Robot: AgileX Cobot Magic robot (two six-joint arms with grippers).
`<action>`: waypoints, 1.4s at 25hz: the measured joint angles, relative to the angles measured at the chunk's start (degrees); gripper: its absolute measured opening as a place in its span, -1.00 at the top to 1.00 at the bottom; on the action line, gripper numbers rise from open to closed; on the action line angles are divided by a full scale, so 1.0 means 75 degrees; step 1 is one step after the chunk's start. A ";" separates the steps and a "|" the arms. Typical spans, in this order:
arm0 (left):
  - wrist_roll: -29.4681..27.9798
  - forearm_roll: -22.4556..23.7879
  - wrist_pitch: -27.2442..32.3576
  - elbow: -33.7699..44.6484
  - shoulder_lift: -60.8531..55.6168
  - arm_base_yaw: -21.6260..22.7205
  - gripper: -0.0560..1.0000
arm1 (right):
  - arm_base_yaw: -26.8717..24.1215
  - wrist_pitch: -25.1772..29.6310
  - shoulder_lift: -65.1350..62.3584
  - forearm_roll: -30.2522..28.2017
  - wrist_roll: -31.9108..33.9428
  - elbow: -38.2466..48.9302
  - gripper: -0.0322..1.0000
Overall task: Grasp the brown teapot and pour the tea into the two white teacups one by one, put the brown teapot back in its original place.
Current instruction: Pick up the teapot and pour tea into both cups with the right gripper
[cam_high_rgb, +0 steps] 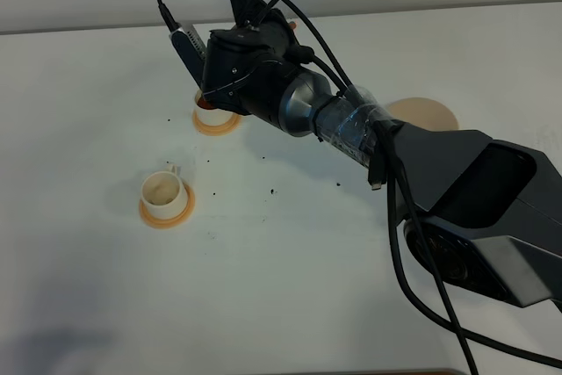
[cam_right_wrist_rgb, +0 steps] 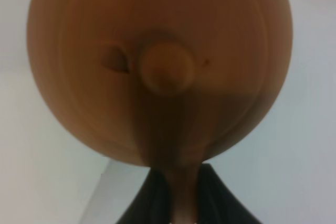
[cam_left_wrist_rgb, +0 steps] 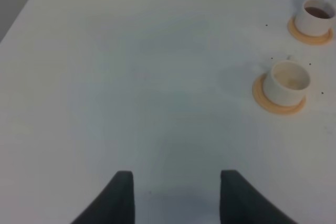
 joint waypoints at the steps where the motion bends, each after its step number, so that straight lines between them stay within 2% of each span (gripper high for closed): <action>1: 0.0000 0.0000 0.0000 0.0000 0.0000 0.0000 0.17 | 0.0000 0.0018 0.0000 0.0003 0.0074 0.0000 0.76; 11: 0.0000 0.0000 0.0000 0.0000 0.0000 0.0000 0.17 | 0.0000 0.0372 0.0000 0.0482 0.0577 -0.0079 0.76; 15: 0.0000 0.0000 0.0000 0.0000 0.0000 0.0000 0.17 | 0.0000 0.0834 0.0000 0.1150 0.0604 -0.0610 0.76; 18: 0.0000 0.0000 0.0000 0.0000 0.0000 0.0000 0.17 | -0.0009 0.1436 0.0000 0.1521 0.0597 -0.1171 0.76; 20: 0.0000 0.0000 0.0000 0.0000 0.0000 0.0000 0.17 | -0.0074 0.1841 0.0000 0.1957 0.0515 -0.1630 0.76; 25: 0.0000 0.0000 0.0000 0.0000 0.0000 0.0000 0.17 | -0.0500 0.1962 -0.0015 0.3756 0.0465 -0.2361 0.76; 28: 0.0000 0.0000 0.0000 0.0000 0.0000 0.0000 0.17 | -0.0693 0.1999 -0.0017 0.4498 0.0810 -0.2399 0.76; 35: 0.0000 0.0000 0.0000 0.0000 0.0000 0.0000 0.17 | -0.0831 0.2055 -0.0088 0.4855 0.2488 -0.1936 0.76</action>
